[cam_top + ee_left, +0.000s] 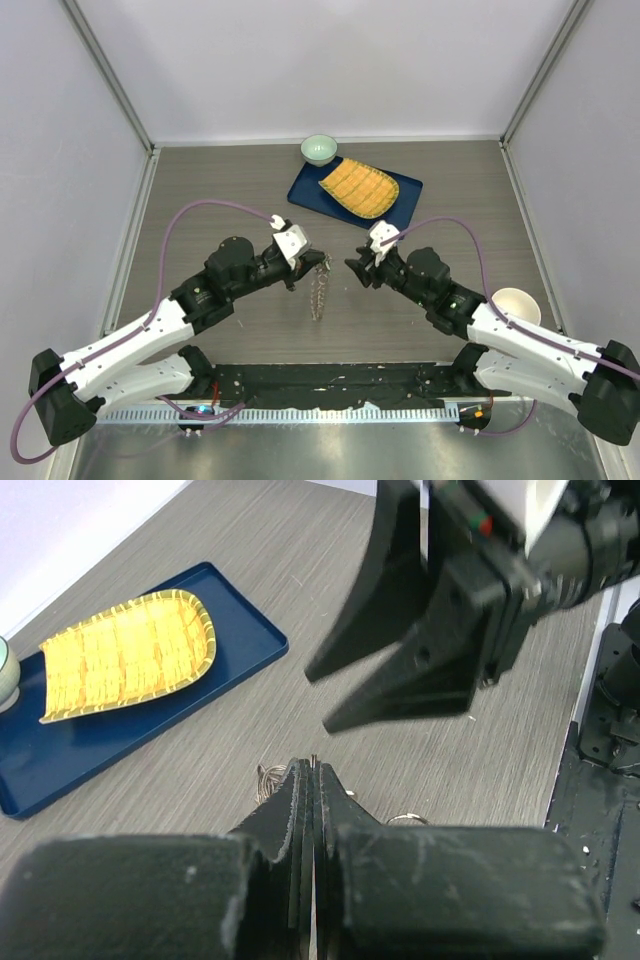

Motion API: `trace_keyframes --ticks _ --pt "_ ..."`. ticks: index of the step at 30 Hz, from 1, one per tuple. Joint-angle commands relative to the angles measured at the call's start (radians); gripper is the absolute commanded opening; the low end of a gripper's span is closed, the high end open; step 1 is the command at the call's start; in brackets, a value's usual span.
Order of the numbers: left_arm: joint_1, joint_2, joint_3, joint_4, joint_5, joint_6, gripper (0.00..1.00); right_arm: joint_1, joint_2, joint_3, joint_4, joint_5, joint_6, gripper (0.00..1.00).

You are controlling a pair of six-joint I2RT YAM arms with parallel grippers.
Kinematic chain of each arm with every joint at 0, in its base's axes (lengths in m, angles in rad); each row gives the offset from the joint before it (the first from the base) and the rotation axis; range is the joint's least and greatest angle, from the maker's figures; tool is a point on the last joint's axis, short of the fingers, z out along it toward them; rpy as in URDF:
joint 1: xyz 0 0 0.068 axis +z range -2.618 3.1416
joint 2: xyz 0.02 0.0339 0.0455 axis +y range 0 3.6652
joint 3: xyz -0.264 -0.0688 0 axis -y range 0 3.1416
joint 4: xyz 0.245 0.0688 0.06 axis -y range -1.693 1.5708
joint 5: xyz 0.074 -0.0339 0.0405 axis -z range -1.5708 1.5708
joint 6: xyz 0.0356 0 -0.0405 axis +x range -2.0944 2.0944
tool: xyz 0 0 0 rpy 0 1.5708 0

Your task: Remove the keys from the keyring

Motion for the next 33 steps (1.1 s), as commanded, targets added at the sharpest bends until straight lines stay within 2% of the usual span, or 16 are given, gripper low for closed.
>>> trace_keyframes --ticks 1,5,10,14,19,23,26,27,28,33 --pt "0.008 -0.009 0.032 0.077 0.023 0.028 0.0 0.003 -0.039 -0.086 0.177 -0.193 0.0 0.43" --pt "0.008 0.002 0.037 0.072 0.034 0.032 0.0 0.003 -0.092 -0.149 0.249 -0.269 0.071 0.44" --pt "0.008 0.012 0.037 0.071 0.042 0.032 0.0 0.038 -0.106 -0.159 0.278 -0.26 0.077 0.48" --pt "0.008 0.009 0.041 0.072 0.048 0.031 0.0 0.081 -0.059 -0.172 0.358 -0.213 0.031 0.49" --pt "0.008 0.021 0.043 0.072 0.063 0.032 0.0 0.095 0.087 -0.138 0.43 -0.183 -0.056 0.51" --pt "0.006 0.032 0.043 0.071 0.08 0.031 0.0 0.11 0.17 -0.124 0.519 -0.097 -0.082 0.49" --pt "0.008 0.038 0.037 0.075 0.086 0.032 0.0 0.117 0.214 -0.11 0.575 -0.039 -0.107 0.36" --pt "0.008 0.04 0.032 0.077 0.092 0.031 0.0 0.12 0.224 -0.115 0.616 -0.029 -0.113 0.11" --pt "0.008 0.043 0.031 0.078 0.095 0.031 0.0 0.123 0.231 -0.121 0.639 -0.023 -0.113 0.01" --pt "0.008 0.034 0.021 0.075 0.071 0.032 0.0 0.138 0.188 -0.123 0.572 0.013 -0.127 0.01"
